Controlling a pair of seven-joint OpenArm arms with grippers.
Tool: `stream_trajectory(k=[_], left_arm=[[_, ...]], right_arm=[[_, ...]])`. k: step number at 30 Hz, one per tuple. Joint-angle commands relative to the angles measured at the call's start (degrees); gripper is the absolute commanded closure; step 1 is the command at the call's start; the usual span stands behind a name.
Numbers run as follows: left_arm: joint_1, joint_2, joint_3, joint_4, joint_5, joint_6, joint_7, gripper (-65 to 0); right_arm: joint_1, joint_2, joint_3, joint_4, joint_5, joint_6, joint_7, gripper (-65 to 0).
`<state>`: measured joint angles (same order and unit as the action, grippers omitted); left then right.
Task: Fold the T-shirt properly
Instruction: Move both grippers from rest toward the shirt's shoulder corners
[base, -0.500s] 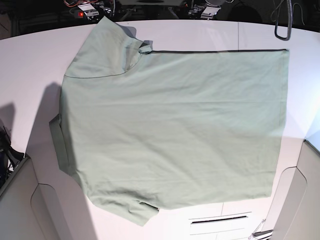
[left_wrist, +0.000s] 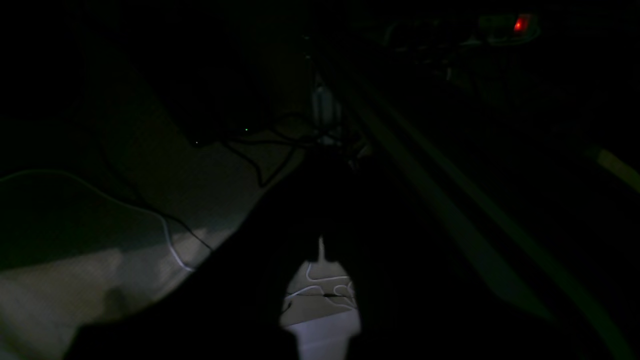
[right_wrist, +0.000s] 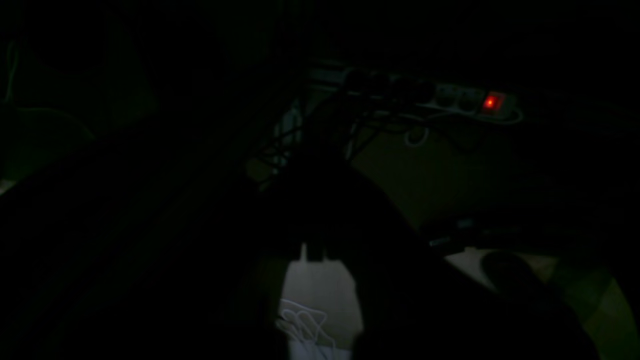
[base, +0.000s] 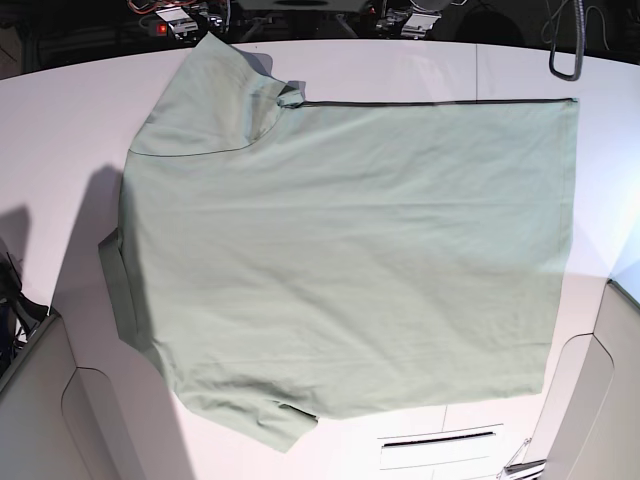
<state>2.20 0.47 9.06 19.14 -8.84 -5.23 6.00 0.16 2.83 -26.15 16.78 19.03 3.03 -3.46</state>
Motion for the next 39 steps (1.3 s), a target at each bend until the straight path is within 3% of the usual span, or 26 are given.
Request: stream_trajectory(k=[1,12,21,25,33,39], left_arm=[[-0.13,0.31,0.13,0.42,-0.07,-0.59,0.04,0.0],[-0.09,-0.07,0.13,0.42,-0.11,-0.57,0.04,0.0],[4.11,-6.69,0.13,0.85,-0.79,-0.61,-1.51,0.0],[8.76,-10.25,0.13,4.81,-2.82,-0.70,-1.46,0.0],[26.01,-17.90,-5.33,22.75,-10.91,-12.28,-0.52,0.0],[39.56,-21.59,-15.96,41.05,-21.09,-28.37,12.52,0.0]], right_arm=[[0.28,0.00,-0.09,0.39,-0.15,0.33,0.24,0.0],[0.24,0.42,-0.09,0.37,-0.15,0.15,0.24,0.0],[-1.95,5.88,0.04,2.32,-0.13,0.44,0.24,0.0],[-5.73,9.25,2.67,7.10,-0.11,2.16,0.24,0.0],[-21.66,15.80,13.16,25.33,1.01,7.63,0.09,0.0],[-38.05,21.27,19.74,46.56,8.13,11.39,-3.43,0.0]])
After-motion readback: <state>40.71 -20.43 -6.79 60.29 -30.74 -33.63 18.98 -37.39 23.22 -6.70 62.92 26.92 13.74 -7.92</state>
